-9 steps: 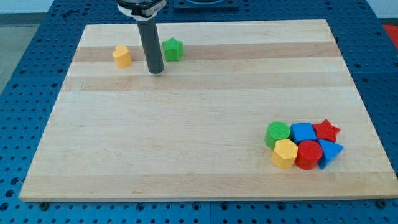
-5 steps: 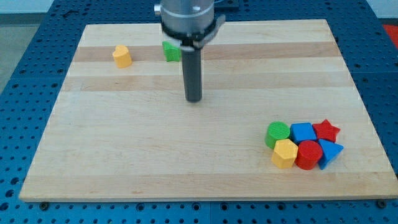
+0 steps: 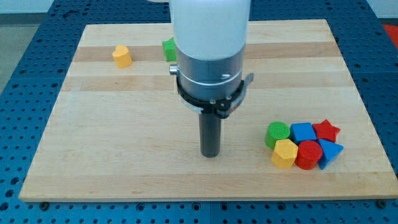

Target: Push the yellow hexagon along with red circle and blue triangle a bit right

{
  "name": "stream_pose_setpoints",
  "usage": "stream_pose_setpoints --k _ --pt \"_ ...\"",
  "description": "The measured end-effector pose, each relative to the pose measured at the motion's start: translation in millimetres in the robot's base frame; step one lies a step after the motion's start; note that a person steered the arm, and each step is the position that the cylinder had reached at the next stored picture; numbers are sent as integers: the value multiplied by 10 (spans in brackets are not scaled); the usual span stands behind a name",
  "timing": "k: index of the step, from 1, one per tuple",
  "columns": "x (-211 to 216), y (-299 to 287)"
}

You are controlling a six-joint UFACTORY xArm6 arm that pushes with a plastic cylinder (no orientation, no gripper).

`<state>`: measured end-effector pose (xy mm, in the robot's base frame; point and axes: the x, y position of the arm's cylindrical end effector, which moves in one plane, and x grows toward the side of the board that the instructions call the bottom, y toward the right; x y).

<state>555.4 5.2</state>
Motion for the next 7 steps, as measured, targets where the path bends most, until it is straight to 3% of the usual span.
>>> stream_pose_setpoints --k 1,7 --pt "180 72" --pt "134 1088"
